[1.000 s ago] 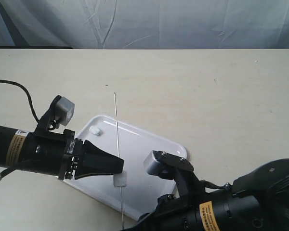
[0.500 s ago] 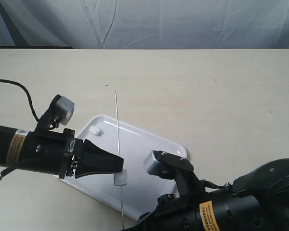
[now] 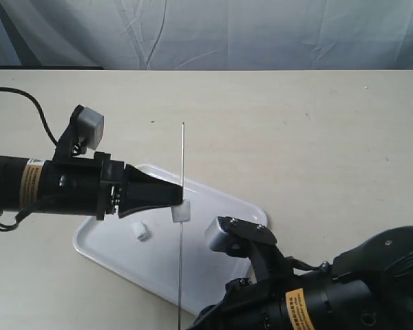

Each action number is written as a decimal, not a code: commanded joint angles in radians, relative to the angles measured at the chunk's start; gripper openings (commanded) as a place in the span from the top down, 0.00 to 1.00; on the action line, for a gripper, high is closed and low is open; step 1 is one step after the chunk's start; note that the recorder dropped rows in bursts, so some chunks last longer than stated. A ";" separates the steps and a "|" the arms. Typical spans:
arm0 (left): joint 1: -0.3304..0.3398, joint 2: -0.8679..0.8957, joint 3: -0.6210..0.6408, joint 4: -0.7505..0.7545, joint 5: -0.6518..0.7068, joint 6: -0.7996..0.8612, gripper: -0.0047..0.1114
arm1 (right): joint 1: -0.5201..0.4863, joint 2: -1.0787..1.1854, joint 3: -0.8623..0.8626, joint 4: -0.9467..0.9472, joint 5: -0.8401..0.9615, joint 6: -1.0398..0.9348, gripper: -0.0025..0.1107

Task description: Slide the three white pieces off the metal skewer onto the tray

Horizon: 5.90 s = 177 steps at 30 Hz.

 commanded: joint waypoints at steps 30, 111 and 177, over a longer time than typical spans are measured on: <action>0.155 -0.008 -0.126 0.259 0.378 -0.120 0.96 | -0.002 -0.003 -0.003 -0.082 -0.046 0.041 0.98; 0.198 -0.557 0.059 0.322 0.419 0.140 0.66 | -0.239 0.169 -0.254 -0.373 -0.010 0.049 0.77; 0.271 -1.683 0.546 0.140 1.146 0.036 0.66 | -0.972 -1.463 0.291 -0.426 0.485 -0.430 0.77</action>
